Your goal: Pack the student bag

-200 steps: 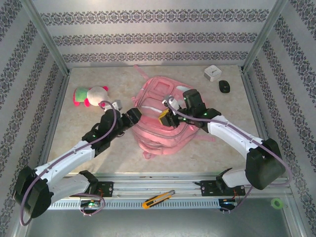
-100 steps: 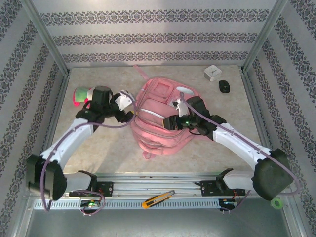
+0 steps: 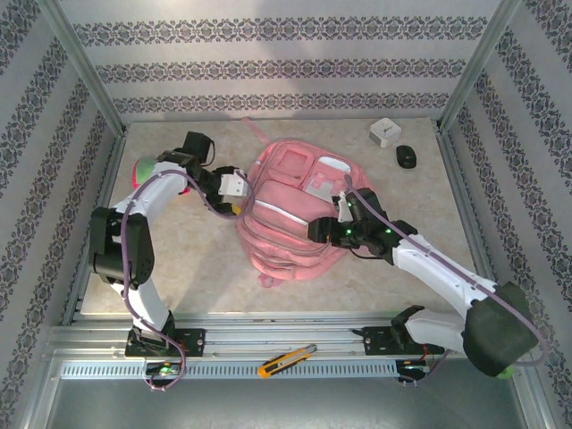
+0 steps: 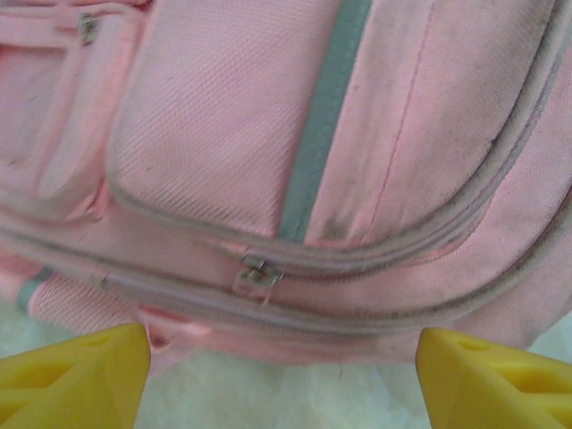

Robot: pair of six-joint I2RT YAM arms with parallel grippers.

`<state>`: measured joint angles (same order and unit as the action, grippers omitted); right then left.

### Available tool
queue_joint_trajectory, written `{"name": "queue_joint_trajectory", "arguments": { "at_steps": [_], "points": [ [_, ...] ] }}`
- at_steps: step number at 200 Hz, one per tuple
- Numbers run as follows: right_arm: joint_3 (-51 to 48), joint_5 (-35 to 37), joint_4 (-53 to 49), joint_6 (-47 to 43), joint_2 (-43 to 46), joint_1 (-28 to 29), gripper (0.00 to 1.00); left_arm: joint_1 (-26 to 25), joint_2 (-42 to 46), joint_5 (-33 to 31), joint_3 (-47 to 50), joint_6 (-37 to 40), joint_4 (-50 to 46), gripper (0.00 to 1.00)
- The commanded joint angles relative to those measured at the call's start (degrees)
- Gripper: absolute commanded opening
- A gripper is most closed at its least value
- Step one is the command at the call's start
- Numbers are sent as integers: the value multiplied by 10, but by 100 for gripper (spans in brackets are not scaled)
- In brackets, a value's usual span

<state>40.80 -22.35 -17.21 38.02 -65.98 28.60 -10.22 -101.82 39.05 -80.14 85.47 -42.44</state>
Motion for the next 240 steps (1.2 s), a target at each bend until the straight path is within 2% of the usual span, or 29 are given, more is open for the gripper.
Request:
{"name": "queue_joint_trajectory", "arguments": {
  "at_steps": [1, 34, 53, 79, 110, 135, 153, 182, 193, 210, 240],
  "points": [
    [-27, 12, -18, 37, 32, -5, 64, -15, -18, -3, -15, 75, 5, 78],
    [-59, 18, -15, 53, 63, -6, 64, -30, -30, 10, 12, 70, 60, 76],
    [-68, 18, -14, 55, 72, -6, 64, -42, -51, -11, 10, 72, 53, 74],
    [-84, 26, -24, 58, 91, -23, 64, -45, -58, -32, 10, 61, 24, 64],
    [-118, 20, -2, 55, 111, -80, 64, -44, -16, -68, 82, 29, 66, 50],
    [-124, -15, 43, 38, 91, -119, 64, -44, 14, -49, 118, 6, 68, 39],
    [-113, -38, 78, 19, 53, -135, 63, -48, 38, -22, 148, -10, 59, 36],
    [-76, -71, 138, -12, -27, -154, 63, -55, 110, 16, 227, -80, 131, 38],
    [-53, -85, 155, -26, -57, -162, 63, -52, 137, 3, 258, -116, 181, 44],
    [-17, -104, 152, -45, -87, -173, 62, -32, 161, -14, 291, -173, 267, 59],
    [3, -110, 130, -63, -84, -174, 62, -6, 153, -2, 281, -221, 316, 64]
  ]
}}
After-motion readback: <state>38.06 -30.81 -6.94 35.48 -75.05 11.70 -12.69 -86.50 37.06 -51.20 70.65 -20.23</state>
